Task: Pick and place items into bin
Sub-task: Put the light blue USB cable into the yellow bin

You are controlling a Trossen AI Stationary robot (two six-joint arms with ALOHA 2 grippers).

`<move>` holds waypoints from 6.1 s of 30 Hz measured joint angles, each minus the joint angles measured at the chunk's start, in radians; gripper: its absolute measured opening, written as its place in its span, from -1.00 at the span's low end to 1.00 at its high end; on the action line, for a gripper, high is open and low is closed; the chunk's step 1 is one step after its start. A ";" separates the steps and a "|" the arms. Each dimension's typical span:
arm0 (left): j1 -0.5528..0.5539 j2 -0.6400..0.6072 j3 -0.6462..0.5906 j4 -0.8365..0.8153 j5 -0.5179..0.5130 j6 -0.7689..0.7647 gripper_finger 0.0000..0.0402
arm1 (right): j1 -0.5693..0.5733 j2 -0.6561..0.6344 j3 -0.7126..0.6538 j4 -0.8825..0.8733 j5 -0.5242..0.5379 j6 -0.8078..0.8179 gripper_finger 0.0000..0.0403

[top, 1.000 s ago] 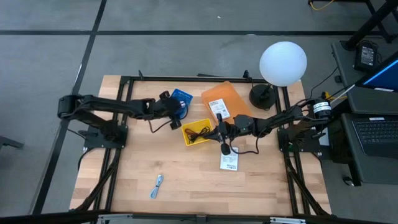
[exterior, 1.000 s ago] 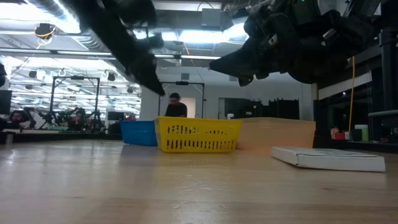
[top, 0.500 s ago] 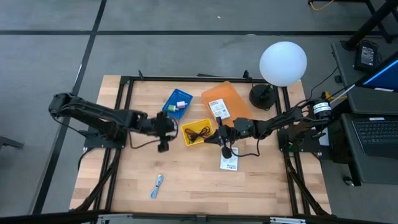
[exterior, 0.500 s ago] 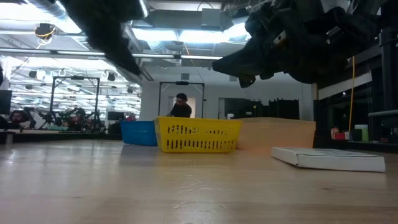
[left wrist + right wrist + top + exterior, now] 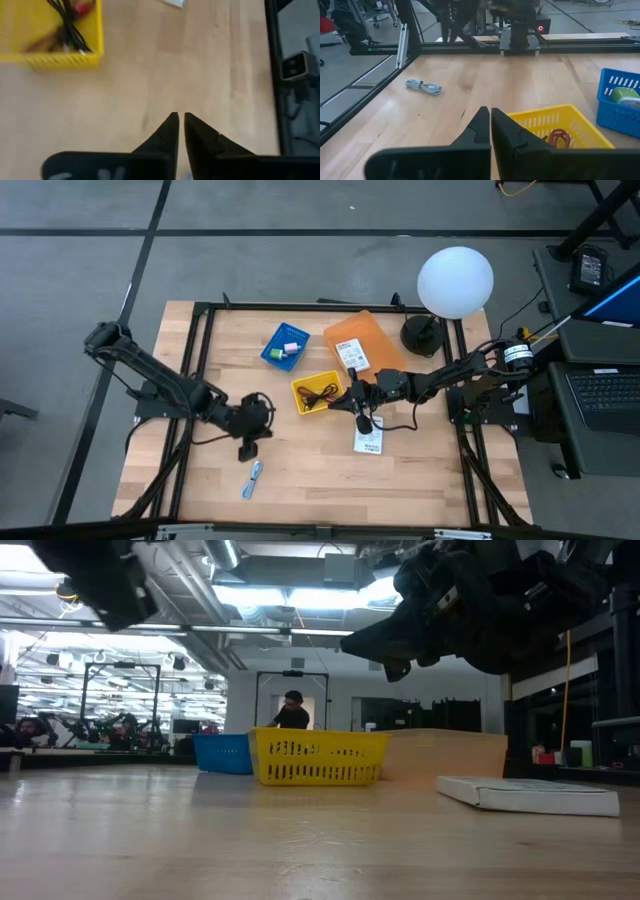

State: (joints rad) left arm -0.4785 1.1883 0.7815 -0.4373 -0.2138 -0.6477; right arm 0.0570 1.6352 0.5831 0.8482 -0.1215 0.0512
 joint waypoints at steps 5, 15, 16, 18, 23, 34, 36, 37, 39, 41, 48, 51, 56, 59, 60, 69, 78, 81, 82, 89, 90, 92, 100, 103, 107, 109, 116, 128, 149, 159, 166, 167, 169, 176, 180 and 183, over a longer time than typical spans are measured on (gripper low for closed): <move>-0.080 0.033 0.000 0.000 0.062 -0.200 -0.99 | 0.002 0.000 0.000 0.000 0.000 -0.002 -1.00; -0.159 0.158 0.011 -0.009 0.222 -0.608 -1.00 | 0.002 0.000 0.000 -0.018 0.114 -0.010 -1.00; -0.164 0.172 0.018 -0.012 0.240 -0.641 -0.99 | 0.002 0.000 0.000 -0.018 0.114 -0.013 -1.00; -0.172 0.205 0.040 -0.013 0.273 -0.712 -0.99 | 0.002 0.000 0.000 -0.019 0.114 -0.030 -1.00; -0.186 0.279 0.134 -0.039 0.301 -0.821 -1.00 | 0.002 0.000 0.000 -0.020 0.114 -0.032 -1.00; -0.239 0.441 0.381 -0.280 0.251 -0.996 -0.99 | 0.007 0.052 0.001 -0.017 0.112 0.052 -1.00; -0.255 0.469 0.401 -0.297 0.249 -1.016 -0.99 | 0.010 0.085 0.001 -0.013 0.112 0.081 -1.00; -0.262 0.480 0.408 -0.304 0.247 -1.021 -0.99 | 0.012 0.104 0.001 -0.009 0.113 0.097 -1.00; -0.276 0.502 0.412 -0.311 0.232 -1.025 -0.99 | 0.020 0.147 0.001 0.031 0.113 0.124 -1.00; -0.285 0.521 0.411 -0.335 0.227 -1.026 -0.99 | 0.034 0.191 0.001 0.094 0.112 0.138 -1.00; -0.288 0.559 0.411 -0.363 0.170 -1.025 -0.98 | 0.102 0.271 0.020 0.246 0.112 0.147 -1.00; -0.293 0.564 0.411 -0.374 0.088 -1.019 -0.98 | 0.133 0.270 0.033 0.254 0.112 0.121 -1.00; -0.303 0.563 0.411 -0.403 0.050 -1.091 -0.98 | 0.172 0.270 0.054 0.253 0.112 0.096 -1.00; -0.316 0.563 0.411 -0.401 0.050 -1.124 -0.98 | 0.187 0.270 0.054 0.249 0.112 0.096 -1.00; -0.320 0.563 0.411 -0.401 0.051 -1.137 -0.98 | 0.190 0.270 0.054 0.249 0.113 0.097 -1.00; -0.376 0.563 0.402 -0.409 0.039 -1.252 -0.98 | 0.203 0.270 0.054 0.250 0.113 0.101 -1.00; -0.393 0.563 0.402 -0.408 -0.012 -1.251 -0.96 | 0.203 0.269 0.054 0.251 0.113 0.101 -1.00; -0.392 0.563 0.402 -0.410 -0.012 -1.251 -0.88 | 0.203 0.269 0.054 0.252 0.112 0.101 -1.00; -0.393 0.563 0.402 -0.410 -0.012 -1.251 -0.83 | 0.203 0.269 0.054 0.252 0.112 0.102 -1.00; -0.392 0.563 0.402 -0.408 -0.012 -1.225 -0.42 | 0.203 0.269 0.054 0.252 0.112 0.105 -1.00; -0.392 0.563 0.402 -0.407 -0.013 -1.225 -0.36 | 0.203 0.269 0.054 0.252 0.112 0.105 -1.00; -0.392 0.563 0.402 -0.400 -0.024 -1.227 -0.25 | 0.203 0.269 0.054 0.252 0.111 0.105 -1.00; -0.392 0.645 0.402 -0.367 -0.019 -1.250 0.03 | 0.203 0.269 0.054 0.251 0.111 0.105 -1.00; -0.392 0.681 0.402 -0.357 0.003 -1.250 0.05 | 0.203 0.269 0.054 0.250 0.110 0.105 -1.00; -0.390 0.719 0.404 -0.340 0.047 -1.249 0.04 | 0.203 0.269 0.054 0.250 0.110 0.105 -1.00; -0.389 0.735 0.406 -0.349 0.066 -1.249 0.02 | 0.203 0.269 0.054 0.251 0.110 0.106 -1.00; -0.389 0.729 0.404 -0.359 0.066 -1.220 -0.26 | 0.203 0.269 0.054 0.253 0.111 0.126 -1.00; -0.388 0.677 0.399 -0.352 0.087 -1.060 -0.91 | 0.203 0.269 0.054 0.255 0.111 0.128 -1.00; -0.379 0.436 0.401 -0.394 -0.094 -0.796 -0.90 | 0.203 0.269 0.054 0.255 0.112 0.126 -1.00; -0.388 0.318 0.402 -0.448 -0.290 -0.622 -0.90 | 0.207 0.269 0.054 0.255 0.111 0.126 -1.00; -0.388 0.301 0.402 -0.448 -0.387 -0.527 -0.90 | 0.219 0.269 0.054 0.255 0.109 0.126 -1.00; -0.388 0.301 0.402 -0.447 -0.406 -0.515 -0.90 | 0.222 0.269 0.054 0.255 0.110 0.124 -1.00; -0.388 0.299 0.380 -0.404 -0.457 -0.469 -0.90 | 0.230 0.269 0.054 0.260 0.110 0.120 -1.00; -0.348 0.254 0.181 -0.110 -0.502 -0.309 -0.90 | 0.252 0.269 0.054 0.310 0.112 0.082 -1.00; -0.276 0.204 0.076 0.065 -0.481 -0.131 -0.90 | 0.255 0.269 0.054 0.317 0.123 0.077 -1.00; -0.198 0.159 0.001 0.185 -0.410 -0.009 -0.90 | 0.255 0.269 0.054 0.318 0.127 0.079 -1.00</move>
State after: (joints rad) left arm -0.6761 1.3468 0.7828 -0.2523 -0.6237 -0.6565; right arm 0.3122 1.9038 0.6373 1.1664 0.0057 0.1299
